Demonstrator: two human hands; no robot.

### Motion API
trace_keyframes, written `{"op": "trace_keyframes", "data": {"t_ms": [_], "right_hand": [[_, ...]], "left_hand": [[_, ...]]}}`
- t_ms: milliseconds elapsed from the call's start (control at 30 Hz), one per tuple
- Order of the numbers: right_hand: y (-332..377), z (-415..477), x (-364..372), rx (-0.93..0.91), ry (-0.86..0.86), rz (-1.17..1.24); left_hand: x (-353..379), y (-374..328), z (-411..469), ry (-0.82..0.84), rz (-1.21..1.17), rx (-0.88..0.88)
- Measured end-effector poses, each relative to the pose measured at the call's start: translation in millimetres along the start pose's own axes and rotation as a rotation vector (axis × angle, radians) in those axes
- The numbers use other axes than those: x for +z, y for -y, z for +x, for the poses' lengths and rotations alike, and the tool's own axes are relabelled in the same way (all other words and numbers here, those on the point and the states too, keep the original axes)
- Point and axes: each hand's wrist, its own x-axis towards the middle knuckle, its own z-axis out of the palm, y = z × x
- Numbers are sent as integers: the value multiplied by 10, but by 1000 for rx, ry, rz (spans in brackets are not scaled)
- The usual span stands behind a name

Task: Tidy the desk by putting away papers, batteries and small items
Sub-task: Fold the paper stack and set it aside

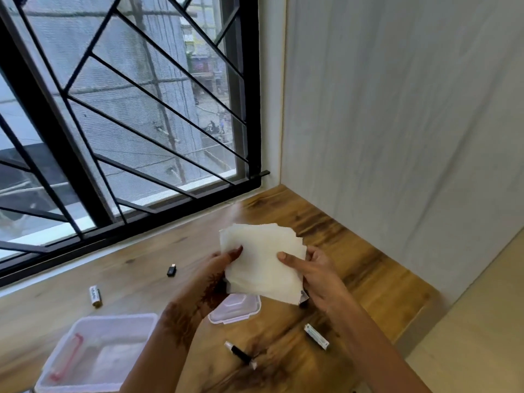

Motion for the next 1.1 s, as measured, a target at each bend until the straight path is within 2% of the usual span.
{"op": "trace_keyframes", "data": {"t_ms": [133, 267, 367, 500, 700, 800, 967, 1100], "right_hand": [[165, -59, -52, -288, -197, -270], [277, -79, -69, -476, -214, -380], [289, -26, -129, -474, -207, -452], [250, 60, -212, -468, -227, -584], [59, 209, -342, -689, -204, -897], [-114, 277, -377, -771, -199, -1015], [-308, 349, -424, -758, -146, -1181], [-390, 403, -475, -780, -99, -1216]], "left_hand": [[61, -76, 113, 44, 237, 101], [169, -233, 348, -77, 411, 215], [317, -384, 543, -119, 515, 263], [489, -499, 728, -94, 675, 280], [518, -500, 1053, -96, 957, 236], [558, -482, 1072, -41, 1072, 258], [566, -429, 1124, -30, 1191, 304], [545, -408, 1163, 12, 1186, 287]]}}
